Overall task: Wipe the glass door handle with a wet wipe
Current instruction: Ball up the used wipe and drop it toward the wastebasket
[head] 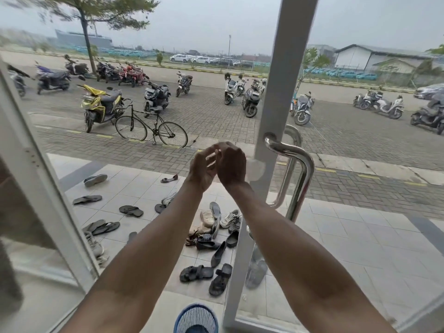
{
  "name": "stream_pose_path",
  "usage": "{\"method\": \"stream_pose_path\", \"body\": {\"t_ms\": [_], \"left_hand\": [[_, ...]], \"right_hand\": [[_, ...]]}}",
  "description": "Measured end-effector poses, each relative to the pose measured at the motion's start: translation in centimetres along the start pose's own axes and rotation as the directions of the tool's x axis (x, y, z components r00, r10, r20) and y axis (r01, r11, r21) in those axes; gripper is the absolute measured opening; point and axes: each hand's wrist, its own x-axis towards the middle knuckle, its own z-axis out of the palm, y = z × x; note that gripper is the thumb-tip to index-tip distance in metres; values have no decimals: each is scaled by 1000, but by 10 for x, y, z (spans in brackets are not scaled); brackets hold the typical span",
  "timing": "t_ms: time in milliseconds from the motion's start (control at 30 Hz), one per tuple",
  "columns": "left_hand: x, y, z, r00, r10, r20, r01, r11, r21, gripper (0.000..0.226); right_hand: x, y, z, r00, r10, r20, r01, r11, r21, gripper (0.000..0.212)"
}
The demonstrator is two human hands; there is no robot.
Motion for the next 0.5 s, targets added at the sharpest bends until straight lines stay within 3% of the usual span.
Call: {"method": "stream_pose_path", "body": {"t_ms": [233, 400, 500], "left_hand": [[3, -35, -103, 961, -146, -235, 165, 984, 61, 18], [-7, -93, -180, 907, -165, -388, 212, 974, 81, 7], [-11, -140, -232, 863, -182, -471, 253, 963, 92, 4]], "right_hand": [[-66, 1, 76, 981, 111, 160, -158, 936, 316, 27], [-140, 31, 134, 928, 239, 285, -292, 943, 161, 17], [-198, 62, 177, 823, 351, 447, -416, 908, 55, 50]]}}
